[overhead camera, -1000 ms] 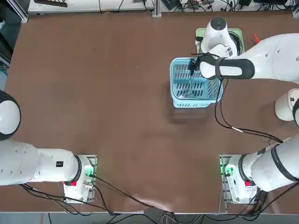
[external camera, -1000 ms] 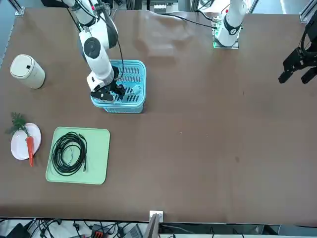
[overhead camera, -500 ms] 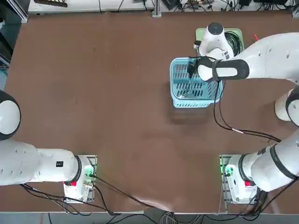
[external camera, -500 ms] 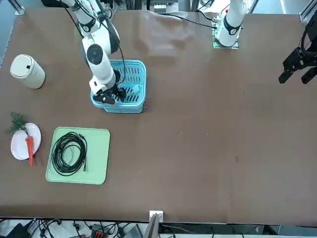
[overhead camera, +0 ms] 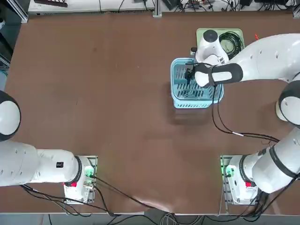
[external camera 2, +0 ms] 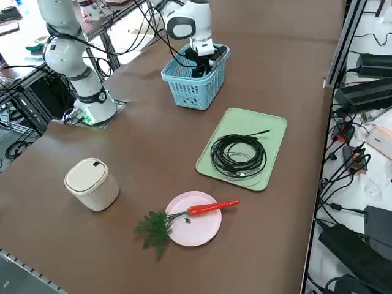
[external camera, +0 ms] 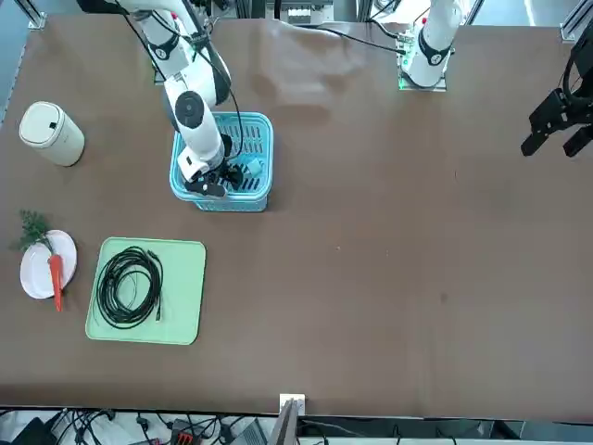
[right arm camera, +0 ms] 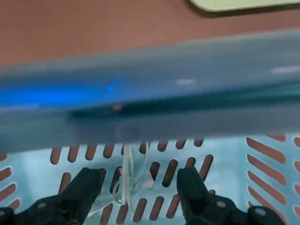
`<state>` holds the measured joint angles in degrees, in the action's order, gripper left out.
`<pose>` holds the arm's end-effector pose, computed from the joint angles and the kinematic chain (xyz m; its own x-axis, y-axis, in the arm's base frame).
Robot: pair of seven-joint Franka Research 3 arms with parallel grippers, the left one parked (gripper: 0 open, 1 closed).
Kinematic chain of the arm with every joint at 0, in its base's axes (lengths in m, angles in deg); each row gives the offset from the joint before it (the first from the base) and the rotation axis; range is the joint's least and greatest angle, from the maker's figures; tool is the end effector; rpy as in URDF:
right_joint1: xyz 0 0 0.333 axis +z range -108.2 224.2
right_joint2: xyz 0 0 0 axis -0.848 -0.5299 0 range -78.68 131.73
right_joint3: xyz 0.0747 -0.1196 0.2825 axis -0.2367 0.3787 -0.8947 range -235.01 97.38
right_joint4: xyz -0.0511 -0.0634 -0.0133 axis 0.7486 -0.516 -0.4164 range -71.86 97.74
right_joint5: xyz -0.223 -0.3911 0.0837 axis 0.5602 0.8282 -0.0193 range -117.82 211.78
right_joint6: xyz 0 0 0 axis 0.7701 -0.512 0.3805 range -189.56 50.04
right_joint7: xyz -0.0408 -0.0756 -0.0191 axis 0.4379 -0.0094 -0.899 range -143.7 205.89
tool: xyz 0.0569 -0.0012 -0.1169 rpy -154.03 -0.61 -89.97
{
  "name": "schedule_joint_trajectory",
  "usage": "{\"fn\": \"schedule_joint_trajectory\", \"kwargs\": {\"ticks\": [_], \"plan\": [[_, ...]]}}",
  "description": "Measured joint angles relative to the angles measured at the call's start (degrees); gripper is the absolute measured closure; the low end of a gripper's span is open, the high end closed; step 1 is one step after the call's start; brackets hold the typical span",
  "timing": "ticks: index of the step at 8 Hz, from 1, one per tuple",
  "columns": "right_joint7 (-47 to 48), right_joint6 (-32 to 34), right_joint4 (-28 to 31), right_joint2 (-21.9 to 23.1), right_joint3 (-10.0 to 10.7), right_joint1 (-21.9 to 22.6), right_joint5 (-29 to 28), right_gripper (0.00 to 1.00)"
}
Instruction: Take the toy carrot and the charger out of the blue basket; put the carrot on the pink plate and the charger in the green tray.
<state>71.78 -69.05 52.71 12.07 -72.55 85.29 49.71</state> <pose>0.4837 0.2926 0.1605 0.9913 -0.1312 -0.0118 -0.1309 -0.9911 0.0241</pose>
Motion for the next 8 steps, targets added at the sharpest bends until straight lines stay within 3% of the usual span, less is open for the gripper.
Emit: {"fn": "schedule_joint_trajectory", "kwargs": {"ticks": [3,4,5,7,8], "plan": [[0.0,-0.3,0.0,-0.3,0.0,0.0,0.0,0.05],[0.0,-0.3,0.0,-0.3,0.0,0.0,0.0,0.16],[0.0,-0.4,0.0,-0.4,0.0,0.0,0.0,0.38],[0.0,-0.4,0.0,-1.1,0.0,0.0,0.0,0.42],[0.0,-0.5,0.0,-1.2,0.0,0.0,0.0,0.57]]}}
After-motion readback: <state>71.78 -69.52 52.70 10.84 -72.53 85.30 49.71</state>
